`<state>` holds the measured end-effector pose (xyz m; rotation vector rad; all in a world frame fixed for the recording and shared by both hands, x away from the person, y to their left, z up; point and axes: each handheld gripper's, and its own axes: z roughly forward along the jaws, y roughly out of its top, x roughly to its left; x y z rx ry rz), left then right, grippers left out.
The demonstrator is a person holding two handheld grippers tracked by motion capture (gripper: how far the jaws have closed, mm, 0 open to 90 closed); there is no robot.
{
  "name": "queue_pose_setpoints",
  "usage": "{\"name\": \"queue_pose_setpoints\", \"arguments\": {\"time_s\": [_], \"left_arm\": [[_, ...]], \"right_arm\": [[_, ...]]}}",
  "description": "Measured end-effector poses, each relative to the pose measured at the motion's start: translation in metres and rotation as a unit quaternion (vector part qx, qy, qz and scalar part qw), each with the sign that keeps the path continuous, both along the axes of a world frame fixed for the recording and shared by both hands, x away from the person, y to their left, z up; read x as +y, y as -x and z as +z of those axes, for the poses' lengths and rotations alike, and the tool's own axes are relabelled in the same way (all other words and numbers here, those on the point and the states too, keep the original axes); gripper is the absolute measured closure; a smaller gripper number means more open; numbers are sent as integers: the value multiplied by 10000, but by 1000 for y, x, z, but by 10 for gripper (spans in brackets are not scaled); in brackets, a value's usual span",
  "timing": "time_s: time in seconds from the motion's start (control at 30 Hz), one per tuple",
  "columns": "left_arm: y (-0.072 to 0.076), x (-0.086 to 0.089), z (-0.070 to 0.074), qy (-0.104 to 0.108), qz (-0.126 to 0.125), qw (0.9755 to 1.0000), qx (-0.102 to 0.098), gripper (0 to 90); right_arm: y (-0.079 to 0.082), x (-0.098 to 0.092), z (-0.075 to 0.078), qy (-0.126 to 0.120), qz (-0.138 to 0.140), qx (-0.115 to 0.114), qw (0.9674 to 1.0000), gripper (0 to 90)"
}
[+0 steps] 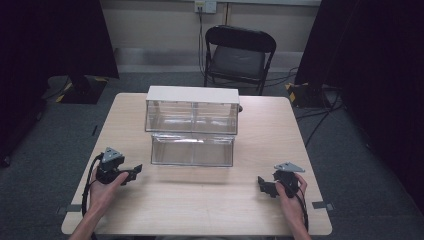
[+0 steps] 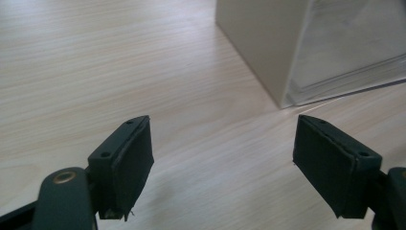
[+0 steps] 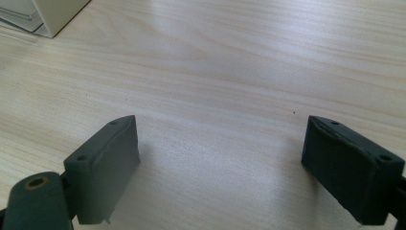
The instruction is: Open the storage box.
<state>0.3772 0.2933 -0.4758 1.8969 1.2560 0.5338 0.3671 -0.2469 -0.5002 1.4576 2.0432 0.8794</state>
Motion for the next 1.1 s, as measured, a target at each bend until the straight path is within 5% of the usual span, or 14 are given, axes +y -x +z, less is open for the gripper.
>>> {"name": "queue_pose_setpoints", "arguments": {"time_s": [0.47, 0.6, 1.1], "left_arm": [[5, -16, 10, 218, -320, 9990, -233, 198], [5, -21, 11, 415, -400, 9983, -103, 194], [2, -36, 11, 184, -571, 9980, -208, 163]], "right_arm": [[0, 0, 0, 1, 0, 0, 10000, 119], [0, 0, 0, 1, 2, -1, 10000, 119], [0, 0, 0, 3, 3, -2, 10000, 120]]}}
